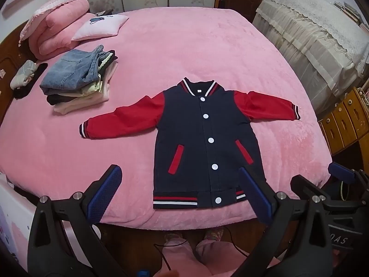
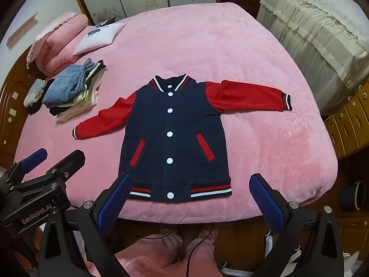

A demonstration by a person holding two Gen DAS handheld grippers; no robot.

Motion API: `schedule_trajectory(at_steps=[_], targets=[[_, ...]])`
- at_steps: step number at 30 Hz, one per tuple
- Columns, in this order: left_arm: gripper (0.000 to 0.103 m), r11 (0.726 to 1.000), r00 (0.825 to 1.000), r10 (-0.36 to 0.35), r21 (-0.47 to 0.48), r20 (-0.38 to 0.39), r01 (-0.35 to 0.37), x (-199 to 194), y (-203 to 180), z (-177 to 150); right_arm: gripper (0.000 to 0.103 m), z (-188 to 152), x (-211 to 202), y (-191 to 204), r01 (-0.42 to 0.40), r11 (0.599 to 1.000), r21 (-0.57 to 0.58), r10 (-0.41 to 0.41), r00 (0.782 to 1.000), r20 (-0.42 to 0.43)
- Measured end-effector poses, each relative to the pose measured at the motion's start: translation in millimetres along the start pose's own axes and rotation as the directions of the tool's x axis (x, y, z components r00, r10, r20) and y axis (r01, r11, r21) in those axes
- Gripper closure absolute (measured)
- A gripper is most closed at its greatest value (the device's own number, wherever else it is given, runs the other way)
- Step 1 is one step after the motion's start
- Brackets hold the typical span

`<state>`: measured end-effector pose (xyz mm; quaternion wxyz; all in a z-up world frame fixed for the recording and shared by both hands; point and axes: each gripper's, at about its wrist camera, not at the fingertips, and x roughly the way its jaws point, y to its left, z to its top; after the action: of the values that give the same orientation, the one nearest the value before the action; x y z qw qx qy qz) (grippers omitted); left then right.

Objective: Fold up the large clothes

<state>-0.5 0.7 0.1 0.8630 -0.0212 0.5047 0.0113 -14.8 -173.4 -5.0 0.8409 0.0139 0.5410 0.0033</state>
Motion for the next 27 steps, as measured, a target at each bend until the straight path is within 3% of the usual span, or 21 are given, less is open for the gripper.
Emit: schedule_trajectory(at_steps=[27], targets=[[0.003, 1.0, 1.0, 0.012, 0.004, 0.001, -0.012, -4.9, -2.2, 0.1, 0.0, -3.7, -0.6, -3.8, 0.004, 1.0, -0.003, -0.004, 1.0, 0.001]])
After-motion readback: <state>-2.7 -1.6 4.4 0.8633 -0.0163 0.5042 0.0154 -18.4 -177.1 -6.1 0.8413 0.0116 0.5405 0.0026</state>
